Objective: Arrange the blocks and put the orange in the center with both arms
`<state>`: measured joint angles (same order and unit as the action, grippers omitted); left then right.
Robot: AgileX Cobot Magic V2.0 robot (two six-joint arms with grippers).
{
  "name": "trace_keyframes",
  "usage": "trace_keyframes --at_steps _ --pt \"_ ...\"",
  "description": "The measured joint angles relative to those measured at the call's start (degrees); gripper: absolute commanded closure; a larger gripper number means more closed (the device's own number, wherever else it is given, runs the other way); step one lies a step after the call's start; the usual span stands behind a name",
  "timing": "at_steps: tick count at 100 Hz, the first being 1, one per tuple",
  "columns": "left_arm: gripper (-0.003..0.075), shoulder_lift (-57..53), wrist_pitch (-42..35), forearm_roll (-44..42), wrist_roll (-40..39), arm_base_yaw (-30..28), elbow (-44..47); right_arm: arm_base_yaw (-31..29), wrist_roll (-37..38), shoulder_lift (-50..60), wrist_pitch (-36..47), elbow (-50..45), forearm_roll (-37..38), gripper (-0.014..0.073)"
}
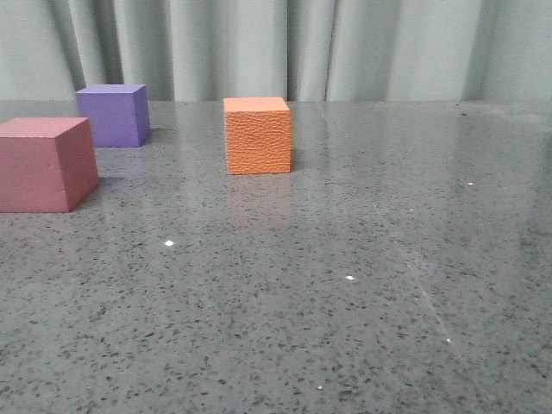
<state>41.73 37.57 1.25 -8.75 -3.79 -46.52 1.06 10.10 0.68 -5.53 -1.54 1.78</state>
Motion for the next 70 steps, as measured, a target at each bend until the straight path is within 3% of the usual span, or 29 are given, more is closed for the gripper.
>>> trace_keyframes --at_steps 17,23,37,70 --pt "0.0115 0.0 -1.0 -0.1 0.0 0.0 -0.1 0.0 0.0 0.0 0.0 0.0 0.0 0.0661" --pt "0.0001 0.0 -1.1 -0.4 0.0 0.0 -0.1 0.0 0.0 0.0 0.0 0.0 0.0 0.0661" --pt "0.0064 0.0 -2.3 -1.3 0.0 0.0 -0.1 0.0 0.0 0.0 0.0 0.0 0.0 0.0661" --pt "0.0065 1.1 -4.6 2.2 0.0 2.5 -2.3 0.0 0.0 0.0 0.0 0.0 0.0 0.0661"
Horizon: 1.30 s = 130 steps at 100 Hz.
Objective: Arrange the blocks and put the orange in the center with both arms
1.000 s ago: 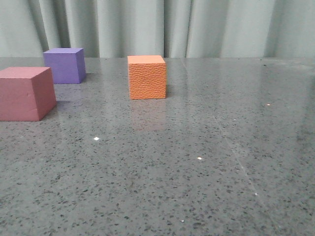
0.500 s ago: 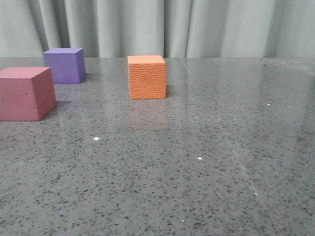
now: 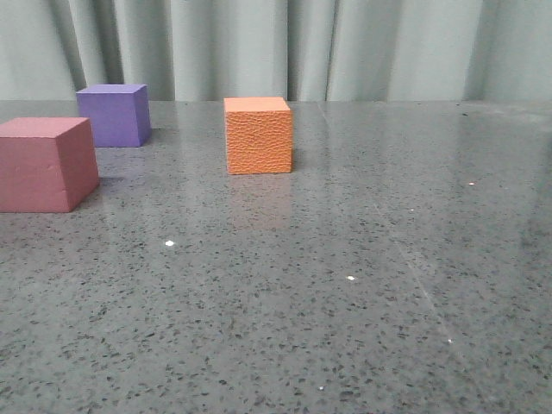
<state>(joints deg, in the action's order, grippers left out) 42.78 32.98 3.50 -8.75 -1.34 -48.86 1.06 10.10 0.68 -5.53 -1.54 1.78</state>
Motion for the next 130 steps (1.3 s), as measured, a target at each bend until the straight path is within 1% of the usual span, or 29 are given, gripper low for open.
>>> trace_keyframes --at_steps 12,27,45,56,67,76,93,98,103,110,130 --pt "0.0067 2.2 -2.1 0.9 0.0 5.2 -1.9 0.0 0.0 0.0 0.0 0.0 0.0 0.0661" --pt "0.0068 7.8 -4.8 1.7 -0.3 14.1 -5.8 0.0 0.0 0.0 0.0 0.0 0.0 0.0661" --pt "0.0068 20.0 -6.7 1.8 -2.8 24.0 -13.1 0.0 0.0 0.0 0.0 0.0 0.0 0.0661" --pt "0.0068 28.8 -7.2 0.2 -6.2 28.3 -18.5 0.0 0.0 0.0 0.0 0.0 0.0 0.0661" --pt "0.0069 37.2 -7.3 -4.4 -12.3 31.6 -24.7 0.0 0.0 0.0 0.0 0.0 0.0 0.0661" --pt "0.0069 43.0 -6.5 -9.8 -19.0 33.8 -29.7 0.0 0.0 0.0 0.0 0.0 0.0 0.0661" --pt "0.0069 53.3 0.9 -24.4 -33.8 37.9 -38.9 0.0 0.0 0.0 0.0 0.0 0.0 0.0661" --pt "0.0069 55.7 3.6 -28.2 -36.8 39.2 -41.2 0.0 0.0 0.0 0.0 0.0 0.0 0.0661" --pt "0.0069 57.7 5.5 -31.2 -38.6 40.4 -43.3 0.0 0.0 0.0 0.0 0.0 0.0 0.0661" --pt "0.0069 59.8 7.1 -32.9 -39.9 41.7 -45.4 0.0 0.0 0.0 0.0 0.0 0.0 0.0661" --pt "0.0069 61.2 7.3 -33.9 -40.7 43.4 -46.9 0.0 0.0 0.0 0.0 0.0 0.0 0.0661"
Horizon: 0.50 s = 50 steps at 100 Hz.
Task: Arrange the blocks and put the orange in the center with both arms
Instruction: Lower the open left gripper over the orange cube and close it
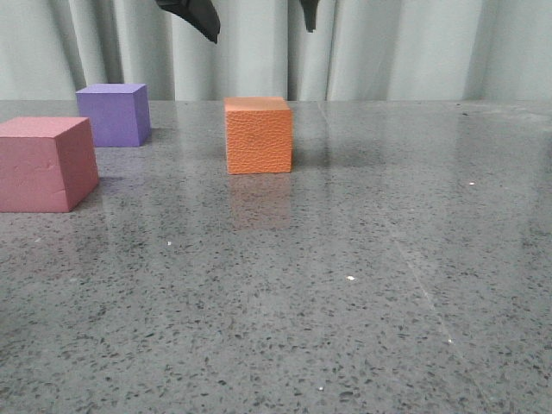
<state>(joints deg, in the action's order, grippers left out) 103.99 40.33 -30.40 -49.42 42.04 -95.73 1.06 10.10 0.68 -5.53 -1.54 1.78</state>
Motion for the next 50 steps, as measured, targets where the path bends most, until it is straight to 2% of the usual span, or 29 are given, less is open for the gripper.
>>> trace_keyframes --at_steps 50 --pt "0.0069 2.7 2.9 0.2 -3.5 0.0 -0.2 0.0 0.0 0.0 0.0 0.0 0.0 0.0661"
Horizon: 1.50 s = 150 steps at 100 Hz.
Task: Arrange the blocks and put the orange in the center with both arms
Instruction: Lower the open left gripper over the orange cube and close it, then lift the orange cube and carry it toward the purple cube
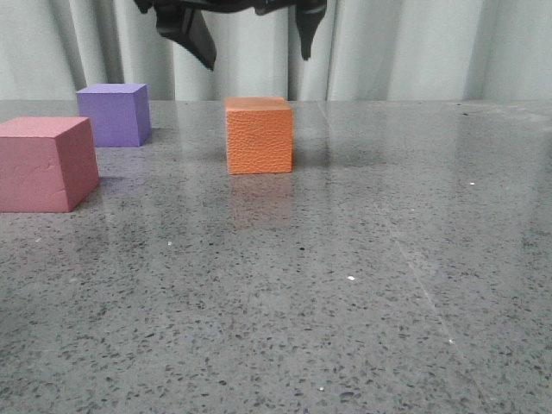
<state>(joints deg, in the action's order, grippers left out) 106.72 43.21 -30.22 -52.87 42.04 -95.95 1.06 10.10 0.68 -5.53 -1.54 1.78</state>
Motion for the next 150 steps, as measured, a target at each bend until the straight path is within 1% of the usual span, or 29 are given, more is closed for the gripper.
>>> trace_keyframes --at_steps 28,57,63,70,77,94,103,113,130,150 --pt "0.0069 2.5 2.1 0.0 -2.2 0.0 -0.1 0.0 0.0 0.0 0.1 0.0 0.0 0.0661" --pt "0.007 5.0 2.6 1.8 -2.5 0.0 -0.1 0.0 0.0 0.0 0.1 0.0 0.0 0.0661" --pt "0.008 5.0 2.6 1.9 -2.5 0.0 -0.1 0.0 0.0 0.0 0.1 0.0 0.0 0.0661" --pt "0.0113 5.1 2.6 2.0 -2.5 0.0 -0.1 0.0 0.0 0.0 0.1 0.0 0.0 0.0661" --pt "0.017 5.4 2.6 2.2 -2.6 0.0 -0.1 0.0 0.0 0.0 0.1 0.0 0.0 0.0661" --pt "0.0363 5.9 2.6 2.9 -2.6 0.0 -0.1 0.0 0.0 0.0 0.1 0.0 0.0 0.0661" --pt "0.0423 5.9 2.6 2.9 -2.6 0.0 -0.1 0.0 0.0 0.0 0.1 0.0 0.0 0.0661" --pt "0.0447 5.9 2.6 2.9 -2.6 0.0 -0.1 0.0 0.0 0.0 0.1 0.0 0.0 0.0661" --pt "0.0449 4.9 2.5 2.5 -2.6 0.0 -0.1 0.0 0.0 0.0 0.1 0.0 0.0 0.0661" --pt "0.0449 -0.9 2.1 -2.4 -2.5 0.0 -0.1 0.0 0.0 0.0 0.1 0.0 0.0 0.0661"
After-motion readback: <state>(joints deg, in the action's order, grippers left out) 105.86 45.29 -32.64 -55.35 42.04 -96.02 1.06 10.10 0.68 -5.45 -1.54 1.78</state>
